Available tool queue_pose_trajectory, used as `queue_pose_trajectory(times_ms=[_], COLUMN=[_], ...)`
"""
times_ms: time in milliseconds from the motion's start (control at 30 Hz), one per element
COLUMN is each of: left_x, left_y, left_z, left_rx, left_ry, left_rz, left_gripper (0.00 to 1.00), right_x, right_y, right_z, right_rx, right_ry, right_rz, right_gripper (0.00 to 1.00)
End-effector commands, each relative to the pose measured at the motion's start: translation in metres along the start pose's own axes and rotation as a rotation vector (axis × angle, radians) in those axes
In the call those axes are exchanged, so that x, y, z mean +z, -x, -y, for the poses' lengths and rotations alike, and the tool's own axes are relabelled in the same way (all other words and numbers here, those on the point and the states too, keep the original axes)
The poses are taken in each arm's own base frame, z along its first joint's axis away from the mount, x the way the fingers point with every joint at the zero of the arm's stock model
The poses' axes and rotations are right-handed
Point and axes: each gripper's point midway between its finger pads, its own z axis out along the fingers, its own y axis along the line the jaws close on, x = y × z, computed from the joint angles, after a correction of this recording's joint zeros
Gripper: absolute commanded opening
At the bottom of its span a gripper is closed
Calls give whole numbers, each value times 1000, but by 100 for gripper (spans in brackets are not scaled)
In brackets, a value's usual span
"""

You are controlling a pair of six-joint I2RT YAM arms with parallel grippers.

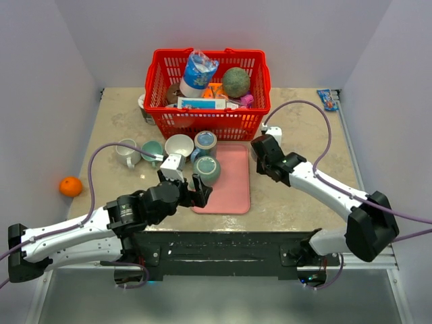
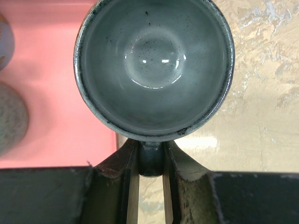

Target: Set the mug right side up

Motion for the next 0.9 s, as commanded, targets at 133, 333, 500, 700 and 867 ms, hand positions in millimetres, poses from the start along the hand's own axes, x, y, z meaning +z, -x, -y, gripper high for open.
queue_pose_trajectory(times_ms=[133,333,500,700,867], left_x=[-1,-5,-4,-2,2], left_y=[3,2,-2,-5,-6], left_z=[-9,-16,-21,-27,-34], left_rx=[-26,-39,-40,-27,-12], left_ry=[35,45,57,87,119], left_rz=[21,19,12,-1,-13], left_gripper=[99,99,99,99,99], right_x=[28,55,65,72,65], right_y=[50,39,32,21,24], right_z=[-10,-13,-13,-9,-10], right_rx=[74,66,57,23,46], right_ry=[8,15,-5,-47,-19], right_rz=[140,65,15,-49,-34], right_gripper=[0,0,0,4,47])
